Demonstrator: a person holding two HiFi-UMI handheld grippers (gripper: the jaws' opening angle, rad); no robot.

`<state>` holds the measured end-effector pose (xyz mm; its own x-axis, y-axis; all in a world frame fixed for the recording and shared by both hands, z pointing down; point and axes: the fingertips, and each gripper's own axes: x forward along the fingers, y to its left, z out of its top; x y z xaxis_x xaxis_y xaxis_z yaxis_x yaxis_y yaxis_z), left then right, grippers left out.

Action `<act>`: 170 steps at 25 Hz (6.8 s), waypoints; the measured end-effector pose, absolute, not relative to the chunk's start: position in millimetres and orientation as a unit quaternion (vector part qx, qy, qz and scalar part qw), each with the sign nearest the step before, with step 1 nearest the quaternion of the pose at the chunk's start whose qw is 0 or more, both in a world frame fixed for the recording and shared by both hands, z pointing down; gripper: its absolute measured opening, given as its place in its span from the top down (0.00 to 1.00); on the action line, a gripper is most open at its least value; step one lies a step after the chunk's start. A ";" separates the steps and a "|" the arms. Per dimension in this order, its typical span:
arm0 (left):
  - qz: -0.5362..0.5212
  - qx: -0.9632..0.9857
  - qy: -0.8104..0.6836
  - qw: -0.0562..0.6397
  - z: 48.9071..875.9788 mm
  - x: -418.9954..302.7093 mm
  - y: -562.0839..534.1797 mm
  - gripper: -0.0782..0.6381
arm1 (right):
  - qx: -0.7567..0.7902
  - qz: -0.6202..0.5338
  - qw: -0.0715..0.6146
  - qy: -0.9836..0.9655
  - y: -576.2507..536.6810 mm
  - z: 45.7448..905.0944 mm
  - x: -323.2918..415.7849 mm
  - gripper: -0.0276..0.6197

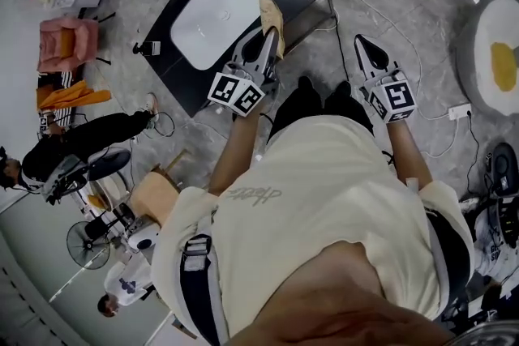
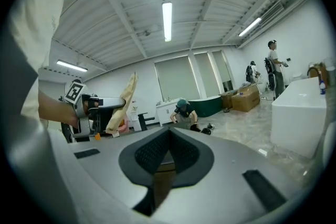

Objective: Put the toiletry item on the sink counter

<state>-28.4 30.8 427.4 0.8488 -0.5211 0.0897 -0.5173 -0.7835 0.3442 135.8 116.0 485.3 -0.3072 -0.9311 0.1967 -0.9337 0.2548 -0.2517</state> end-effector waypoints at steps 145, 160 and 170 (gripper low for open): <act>-0.060 0.868 -0.488 0.076 362.4 -129.2 -230.2 0.89 | 0.290 0.002 0.053 -0.956 -235.9 338.4 2.1 0.97; -0.039 0.861 -0.503 0.058 351.8 -137.2 -217.1 0.89 | 0.282 0.008 0.047 -0.958 -216.2 334.2 0.7 0.97; -0.038 0.861 -0.502 0.078 368.2 -140.6 -225.6 0.89 | 0.282 0.019 0.069 -0.957 -219.3 345.7 -1.0 0.97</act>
<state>-140.6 -225.6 368.2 0.4938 -0.8694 0.0134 -0.8577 -0.4845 0.1720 -1.0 -219.3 345.7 -0.8318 -0.5362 0.1436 -0.5415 0.8407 0.0029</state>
